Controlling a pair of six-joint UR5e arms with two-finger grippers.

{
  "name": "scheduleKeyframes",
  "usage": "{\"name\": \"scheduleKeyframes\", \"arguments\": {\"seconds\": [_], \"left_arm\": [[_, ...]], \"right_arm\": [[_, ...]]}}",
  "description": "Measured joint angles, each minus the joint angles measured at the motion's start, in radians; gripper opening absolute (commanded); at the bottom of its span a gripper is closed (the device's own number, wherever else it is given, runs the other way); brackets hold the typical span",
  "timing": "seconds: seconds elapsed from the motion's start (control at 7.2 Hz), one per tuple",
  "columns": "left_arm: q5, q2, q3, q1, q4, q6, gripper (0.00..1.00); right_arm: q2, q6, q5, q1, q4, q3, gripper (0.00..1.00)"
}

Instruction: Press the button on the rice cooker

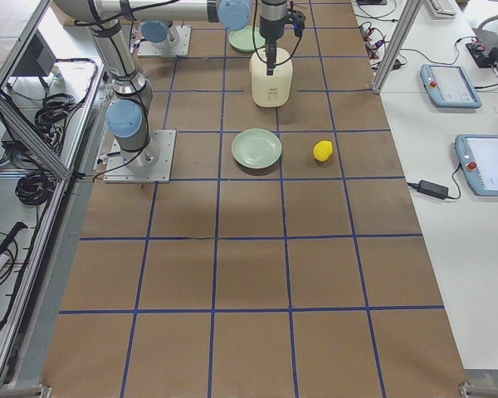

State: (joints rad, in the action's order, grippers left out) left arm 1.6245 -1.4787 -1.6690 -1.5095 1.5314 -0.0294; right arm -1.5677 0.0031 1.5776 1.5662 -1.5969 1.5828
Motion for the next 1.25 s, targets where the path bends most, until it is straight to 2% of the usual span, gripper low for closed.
{"name": "scheduleKeyframes", "arguments": {"seconds": [0.42, 0.56, 0.69, 0.97, 1.11, 1.25], "left_arm": [[0.0, 0.0, 0.0, 0.0, 0.001, 0.0, 1.0], [0.0, 0.0, 0.0, 0.0, 0.0, 0.0, 1.0], [0.0, 0.0, 0.0, 0.0, 0.001, 0.0, 1.0], [0.0, 0.0, 0.0, 0.0, 0.0, 0.0, 1.0], [0.0, 0.0, 0.0, 0.0, 0.0, 0.0, 1.0], [0.0, 0.0, 0.0, 0.0, 0.0, 0.0, 1.0]], "right_arm": [[-0.001, 0.0, 0.001, 0.0, 0.0, 0.0, 0.97], [-0.001, 0.0, 0.001, 0.0, 0.0, 0.0, 0.9], [-0.001, 0.0, -0.001, 0.0, 0.0, 0.0, 0.68], [-0.003, 0.0, -0.005, 0.0, 0.004, 0.0, 0.06], [-0.002, -0.001, -0.008, 0.0, 0.009, 0.0, 0.03], [-0.002, -0.001, -0.011, 0.0, 0.014, 0.0, 0.03]]}}
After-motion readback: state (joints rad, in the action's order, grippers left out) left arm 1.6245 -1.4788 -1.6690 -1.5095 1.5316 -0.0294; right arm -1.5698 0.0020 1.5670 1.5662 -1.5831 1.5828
